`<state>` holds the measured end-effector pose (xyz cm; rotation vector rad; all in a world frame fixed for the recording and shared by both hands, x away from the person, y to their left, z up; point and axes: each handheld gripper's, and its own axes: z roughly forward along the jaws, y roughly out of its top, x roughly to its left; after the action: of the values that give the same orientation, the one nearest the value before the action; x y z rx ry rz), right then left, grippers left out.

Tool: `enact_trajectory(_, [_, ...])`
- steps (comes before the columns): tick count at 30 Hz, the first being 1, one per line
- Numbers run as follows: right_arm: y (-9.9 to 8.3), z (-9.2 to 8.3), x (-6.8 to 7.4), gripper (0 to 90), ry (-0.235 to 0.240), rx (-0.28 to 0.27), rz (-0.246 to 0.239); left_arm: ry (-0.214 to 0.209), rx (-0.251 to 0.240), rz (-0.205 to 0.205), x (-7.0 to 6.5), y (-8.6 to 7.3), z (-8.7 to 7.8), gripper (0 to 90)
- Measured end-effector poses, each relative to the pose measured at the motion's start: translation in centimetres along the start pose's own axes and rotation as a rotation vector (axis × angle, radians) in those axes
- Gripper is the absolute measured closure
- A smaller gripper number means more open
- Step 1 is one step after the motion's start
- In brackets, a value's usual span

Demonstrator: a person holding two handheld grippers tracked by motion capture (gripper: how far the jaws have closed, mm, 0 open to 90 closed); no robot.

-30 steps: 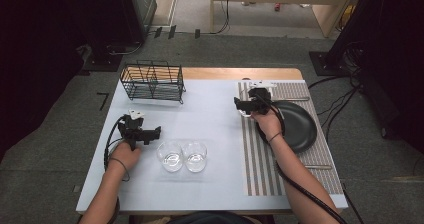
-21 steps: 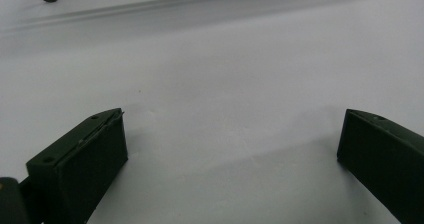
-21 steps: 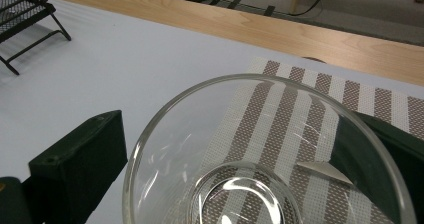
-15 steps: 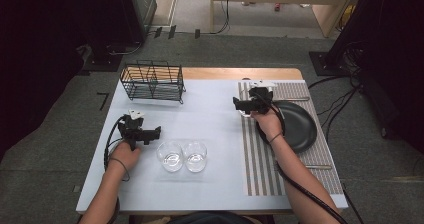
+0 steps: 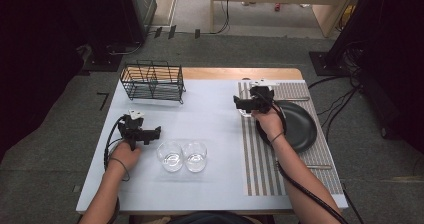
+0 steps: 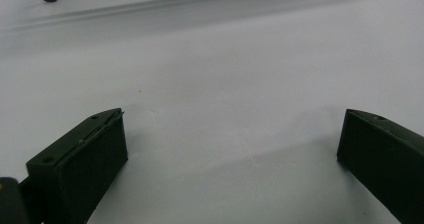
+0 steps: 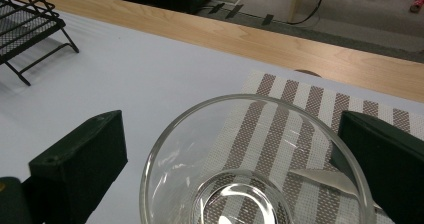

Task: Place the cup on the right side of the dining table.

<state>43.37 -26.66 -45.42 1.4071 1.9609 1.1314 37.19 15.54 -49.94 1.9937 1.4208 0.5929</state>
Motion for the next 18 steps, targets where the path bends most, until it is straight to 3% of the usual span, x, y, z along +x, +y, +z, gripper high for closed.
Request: enact_trajectory(18, [0.62, -1.01, 0.39, 0.5, -0.006, -0.012, -0.035, 0.0, 0.001, 0.0, 0.0, 0.01, 0.0, 0.0])
